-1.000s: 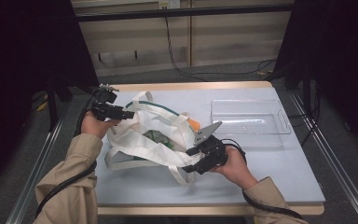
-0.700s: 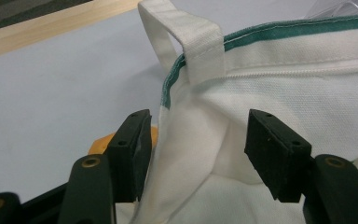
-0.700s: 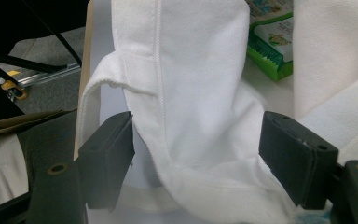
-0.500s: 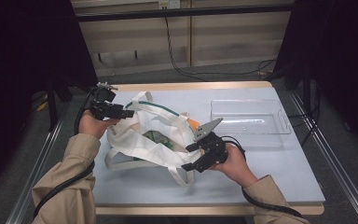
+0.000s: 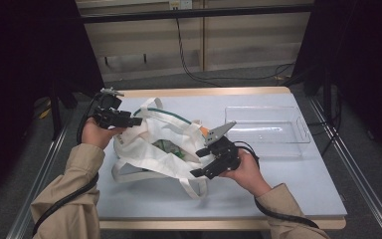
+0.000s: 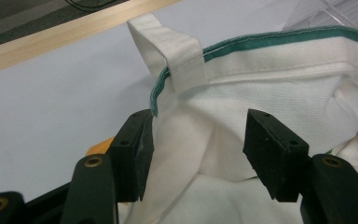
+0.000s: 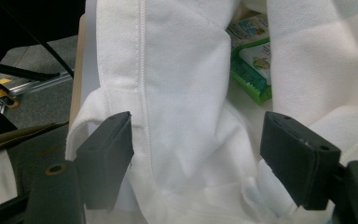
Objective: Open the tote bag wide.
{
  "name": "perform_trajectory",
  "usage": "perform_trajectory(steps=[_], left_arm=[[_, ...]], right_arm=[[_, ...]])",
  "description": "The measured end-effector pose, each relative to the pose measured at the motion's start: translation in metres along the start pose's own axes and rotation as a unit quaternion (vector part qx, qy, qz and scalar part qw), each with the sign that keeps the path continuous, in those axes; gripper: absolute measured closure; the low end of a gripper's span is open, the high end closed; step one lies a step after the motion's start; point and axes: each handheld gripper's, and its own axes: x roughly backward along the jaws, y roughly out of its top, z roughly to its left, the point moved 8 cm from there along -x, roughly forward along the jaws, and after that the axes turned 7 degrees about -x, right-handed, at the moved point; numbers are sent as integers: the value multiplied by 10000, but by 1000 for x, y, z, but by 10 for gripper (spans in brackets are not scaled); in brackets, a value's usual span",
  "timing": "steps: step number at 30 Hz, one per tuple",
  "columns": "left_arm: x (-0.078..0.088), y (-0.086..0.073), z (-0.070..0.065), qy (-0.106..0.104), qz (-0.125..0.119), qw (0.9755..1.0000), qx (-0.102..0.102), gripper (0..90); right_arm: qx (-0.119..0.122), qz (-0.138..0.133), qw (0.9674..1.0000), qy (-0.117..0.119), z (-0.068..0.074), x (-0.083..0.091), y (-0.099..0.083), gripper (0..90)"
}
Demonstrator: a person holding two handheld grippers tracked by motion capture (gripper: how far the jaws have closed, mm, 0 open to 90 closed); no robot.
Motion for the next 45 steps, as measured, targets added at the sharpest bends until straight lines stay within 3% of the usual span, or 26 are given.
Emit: perform_trajectory(steps=[10,23,32,38,39,41,42,44,45], left_arm=[[5,-3,2,63,35,10000,-60,452],[3,-6,-13,-191,-12,9998,-108,562],[-1,-10,-22,-341,64,9994,-68,673],[-4,-15,-27,-450,110,9989,-113,732],[-5,-15,-29,-426,85,9990,-64,742],[-5,-16,-31,-504,92,9987,-83,764],[-5,-18,-30,-471,170,9985,-198,764],[-8,-18,-34,-551,107,9984,-104,810],[-8,-19,-34,-562,164,9981,-195,823]], right_arm=[[3,25,10000,6,-2,-5,3,276],[-209,-103,9996,-181,-11,-4,8,365],[-175,-112,9994,-286,-13,-6,13,521],[-27,-47,9996,-286,-12,-10,17,622],[-3,-12,9997,-245,-11,-12,18,681],[8,-4,9996,-271,-11,-13,19,710],[-4,-3,9996,-276,-11,-14,19,734],[-11,-37,9997,-243,-12,-17,22,799],[-23,-41,9997,-253,-12,-18,22,811]])
